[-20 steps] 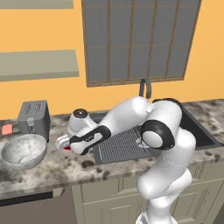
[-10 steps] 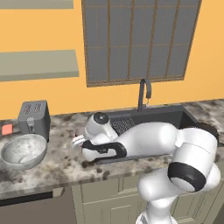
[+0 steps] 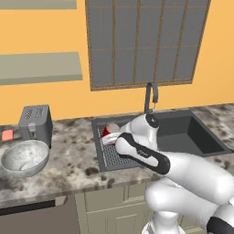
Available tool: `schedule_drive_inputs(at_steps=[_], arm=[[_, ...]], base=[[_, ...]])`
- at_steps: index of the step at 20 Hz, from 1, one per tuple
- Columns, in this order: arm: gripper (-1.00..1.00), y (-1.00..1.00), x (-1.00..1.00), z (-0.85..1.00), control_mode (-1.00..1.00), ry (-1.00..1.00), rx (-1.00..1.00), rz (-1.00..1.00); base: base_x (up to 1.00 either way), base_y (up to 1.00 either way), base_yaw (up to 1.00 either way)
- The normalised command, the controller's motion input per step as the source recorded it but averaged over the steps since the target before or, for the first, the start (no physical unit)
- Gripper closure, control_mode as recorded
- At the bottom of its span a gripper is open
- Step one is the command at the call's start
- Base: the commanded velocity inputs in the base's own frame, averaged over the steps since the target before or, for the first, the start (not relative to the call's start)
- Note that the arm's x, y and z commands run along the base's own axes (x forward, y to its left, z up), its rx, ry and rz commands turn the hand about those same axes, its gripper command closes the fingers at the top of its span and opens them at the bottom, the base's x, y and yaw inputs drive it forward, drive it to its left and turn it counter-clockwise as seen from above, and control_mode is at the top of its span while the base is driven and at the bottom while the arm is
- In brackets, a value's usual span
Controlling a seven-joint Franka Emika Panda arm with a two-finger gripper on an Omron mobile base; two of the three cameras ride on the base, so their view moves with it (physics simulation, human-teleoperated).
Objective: Pick the mug and place it in the sink. Pick the bowl and place it in the open cabinet and then close the cabinet.
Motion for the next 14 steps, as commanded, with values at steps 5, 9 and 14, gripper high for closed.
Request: schedule_drive_inputs(at_steps=[5,9,14], arm=[[1.0,-0.28,-0.09,0.8,-1.0,0.05,0.01,-0.08],[1.0,-0.08,-0.05,0.91,-1.0,0.11,0.01,-0.14],[1.0,-0.2,-0.25,0.71,-1.0,0.2,0.0,-0.06]], base=[[0.0,0.0,0.0],[0.0,0.0,0.0],[0.0,0.0,0.0]])
